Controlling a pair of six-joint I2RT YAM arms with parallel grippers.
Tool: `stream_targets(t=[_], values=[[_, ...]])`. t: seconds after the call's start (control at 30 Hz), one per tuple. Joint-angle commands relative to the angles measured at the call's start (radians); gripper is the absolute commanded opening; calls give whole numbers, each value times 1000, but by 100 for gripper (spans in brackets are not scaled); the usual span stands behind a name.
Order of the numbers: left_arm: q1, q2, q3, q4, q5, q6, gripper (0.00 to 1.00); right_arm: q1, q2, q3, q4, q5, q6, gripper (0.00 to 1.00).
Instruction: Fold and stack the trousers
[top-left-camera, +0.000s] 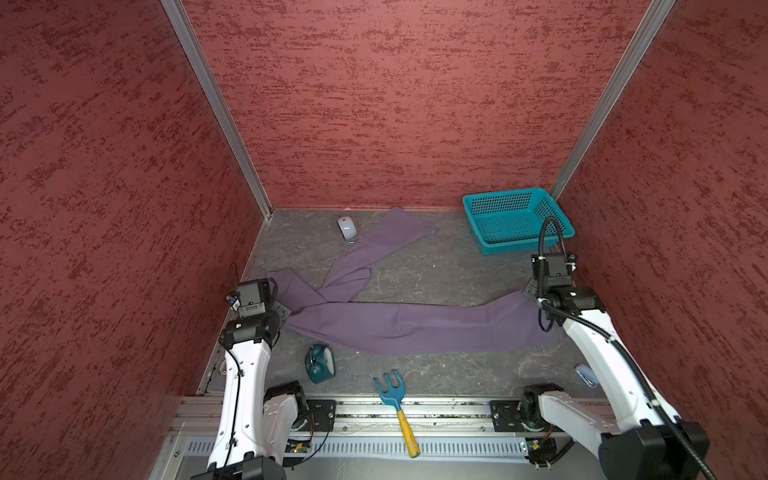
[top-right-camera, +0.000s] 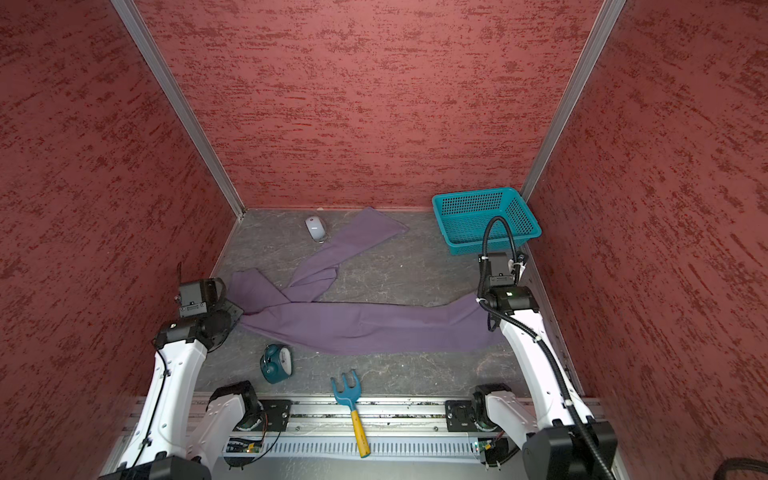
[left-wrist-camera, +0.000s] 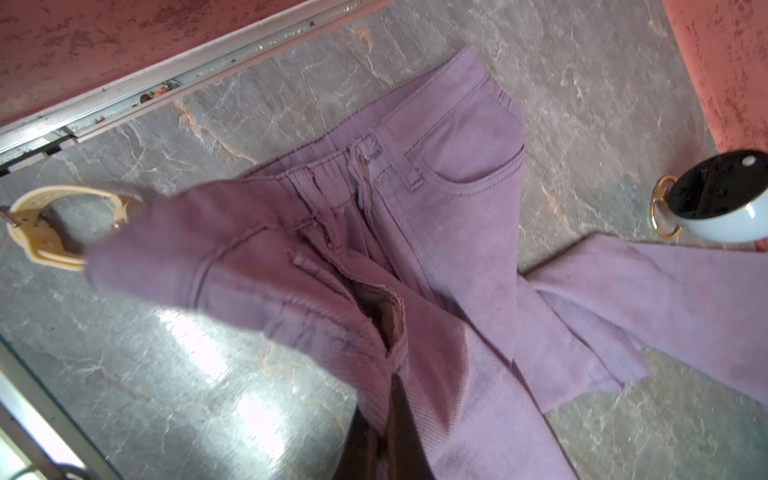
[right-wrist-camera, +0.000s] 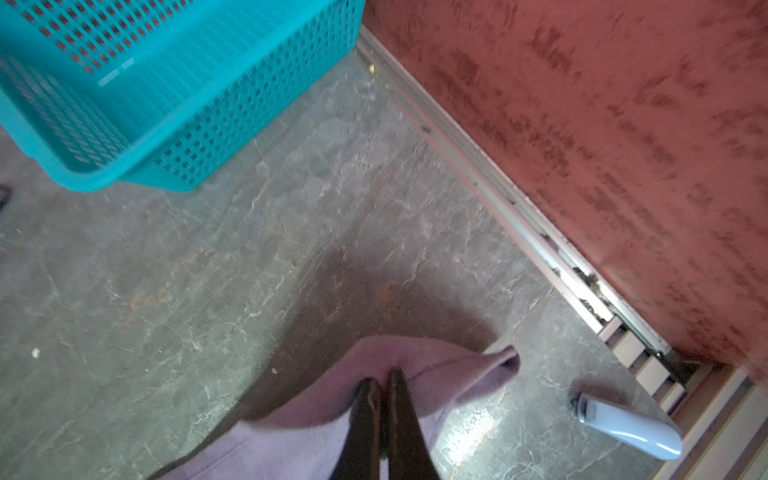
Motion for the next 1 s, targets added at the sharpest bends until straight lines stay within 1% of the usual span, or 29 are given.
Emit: stream_targets(t=[0.0,0.03,0.07,0.1,0.13,0.17,0.23,0.27,0.33,0.4,0.47,0.5,0.57,0.63,0.7,0.77,0.9,0.97], values=[[10,63,31,97,-1,-5,8,-5,41,-12,151,-65,8,0],[10,90,39,103,9,-1,13,-4,64,-16,163,-80,3,0],[10,118,46,101,15,-1,22,-4,81,-17,173,-96,-1,10],[10,135,53,98,23,-2,34,-4,94,-20,183,-107,-7,25],[11,147,56,96,31,-6,44,-4,103,-18,193,-116,-12,41],[14,150,62,94,37,-10,53,-4,107,-12,204,-126,-18,51],[19,135,79,94,41,-14,67,8,102,5,244,-162,-47,58],[21,123,93,95,37,-17,71,28,102,22,268,-169,-70,59],[22,107,132,101,24,-21,72,106,126,69,314,-161,-133,62],[22,110,174,112,24,-27,72,217,190,129,354,-132,-204,64],[20,129,211,113,32,-39,72,320,283,199,394,-124,-265,67],[19,139,227,117,41,-44,70,361,341,239,413,-135,-290,68],[17,153,243,128,58,-57,65,415,480,325,431,-158,-320,70],[10,155,248,141,69,-71,59,448,617,423,456,-207,-353,71],[-4,152,249,143,70,-77,57,470,736,505,489,-251,-381,73],[-12,150,248,138,67,-68,57,472,857,606,489,-315,-390,74],[-11,149,232,123,49,-47,57,471,1075,849,419,-373,-393,77],[-9,143,213,134,50,-42,62,472,1166,967,370,-379,-387,80]])
